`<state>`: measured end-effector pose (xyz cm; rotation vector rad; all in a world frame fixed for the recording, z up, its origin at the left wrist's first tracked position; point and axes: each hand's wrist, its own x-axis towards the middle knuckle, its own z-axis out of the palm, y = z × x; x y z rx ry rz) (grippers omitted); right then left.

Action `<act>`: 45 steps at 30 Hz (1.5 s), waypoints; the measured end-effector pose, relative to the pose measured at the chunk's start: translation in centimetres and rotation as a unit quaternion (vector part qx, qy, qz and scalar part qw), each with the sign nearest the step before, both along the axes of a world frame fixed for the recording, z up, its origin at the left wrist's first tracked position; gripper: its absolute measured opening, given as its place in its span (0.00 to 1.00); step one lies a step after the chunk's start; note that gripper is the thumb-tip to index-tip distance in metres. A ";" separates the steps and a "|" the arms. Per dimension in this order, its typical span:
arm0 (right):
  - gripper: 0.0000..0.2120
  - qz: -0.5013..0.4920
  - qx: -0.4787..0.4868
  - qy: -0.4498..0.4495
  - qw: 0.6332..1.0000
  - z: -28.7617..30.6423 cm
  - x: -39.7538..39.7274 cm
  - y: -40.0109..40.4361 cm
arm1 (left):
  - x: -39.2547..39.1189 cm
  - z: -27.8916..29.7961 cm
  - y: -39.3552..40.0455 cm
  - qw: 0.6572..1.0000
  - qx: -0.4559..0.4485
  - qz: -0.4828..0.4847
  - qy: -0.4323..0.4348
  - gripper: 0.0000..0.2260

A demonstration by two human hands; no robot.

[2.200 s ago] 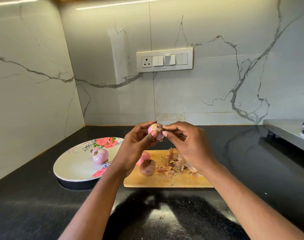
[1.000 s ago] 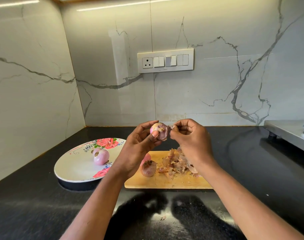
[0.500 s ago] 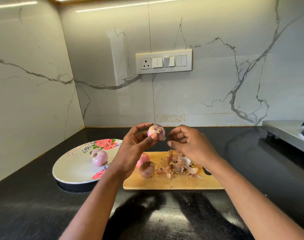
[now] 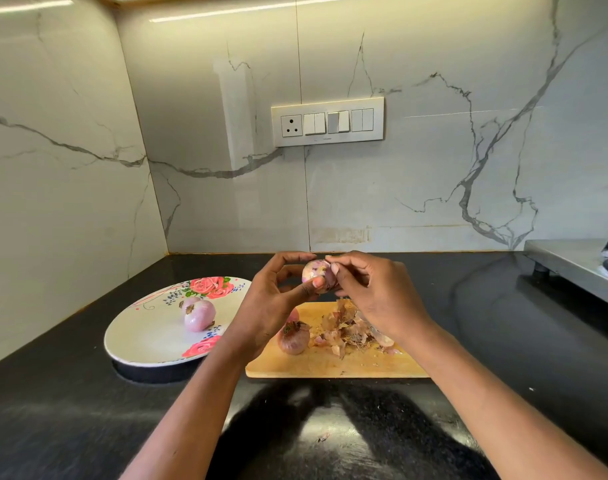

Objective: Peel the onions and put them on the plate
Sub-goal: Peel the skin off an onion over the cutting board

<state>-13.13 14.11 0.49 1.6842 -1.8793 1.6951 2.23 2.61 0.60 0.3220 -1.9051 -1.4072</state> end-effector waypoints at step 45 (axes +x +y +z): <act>0.03 -0.106 -0.100 0.020 0.989 -0.5 1.9 -0.9 | 0.0 0.2 0.6 0.991 0.102 -0.056 0.068 0.20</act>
